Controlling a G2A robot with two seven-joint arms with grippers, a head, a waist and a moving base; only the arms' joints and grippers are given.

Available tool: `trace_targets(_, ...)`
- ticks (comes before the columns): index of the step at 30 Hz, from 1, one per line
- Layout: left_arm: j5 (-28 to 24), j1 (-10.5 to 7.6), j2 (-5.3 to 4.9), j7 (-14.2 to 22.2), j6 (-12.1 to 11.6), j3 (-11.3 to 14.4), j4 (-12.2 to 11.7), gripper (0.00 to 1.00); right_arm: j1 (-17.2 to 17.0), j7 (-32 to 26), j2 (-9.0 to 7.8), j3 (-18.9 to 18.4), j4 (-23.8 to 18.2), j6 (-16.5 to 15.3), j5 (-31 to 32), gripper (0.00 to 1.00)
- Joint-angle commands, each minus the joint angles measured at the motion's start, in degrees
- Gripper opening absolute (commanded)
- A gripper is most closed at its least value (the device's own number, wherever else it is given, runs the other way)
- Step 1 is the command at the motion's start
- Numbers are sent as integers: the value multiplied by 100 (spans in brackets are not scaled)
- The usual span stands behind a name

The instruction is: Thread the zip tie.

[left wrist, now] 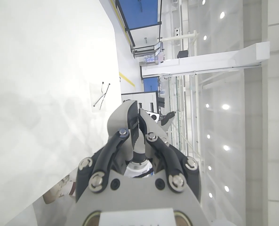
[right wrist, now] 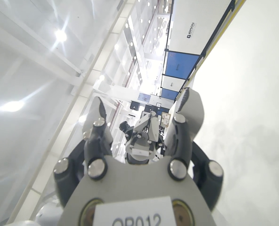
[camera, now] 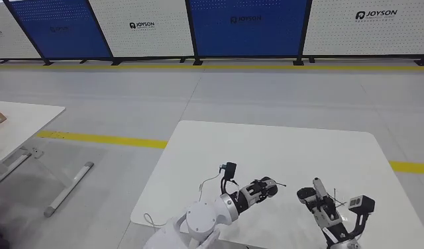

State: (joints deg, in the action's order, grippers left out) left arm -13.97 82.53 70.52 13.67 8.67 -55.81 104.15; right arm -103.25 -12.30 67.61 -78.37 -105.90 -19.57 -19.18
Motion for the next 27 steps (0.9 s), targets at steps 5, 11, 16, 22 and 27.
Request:
trace_targets(5,-423,88,-65,463,102,-303,-110,0,-296,-160,9,-417,-182,9,-386,100)
trace_targets(11,-423,88,-65,463,102,-303,-110,0,-296,-160,9,-417,-182,9,-386,100)
trace_targets(16,-443,91,-63,480,86,-288,-108,0,-296,-160,9,-417,-182,9,-386,100)
trace_targets(22,-1158,124,-100,1159,-343,-532,-261,0,-189,-891,-101,-980,-194,481,213,100)
trace_targets(27,-1419,22,-151,1869,-329,-660,-446,0,-171,-1771,-213,-1487,-315,980,569,100)
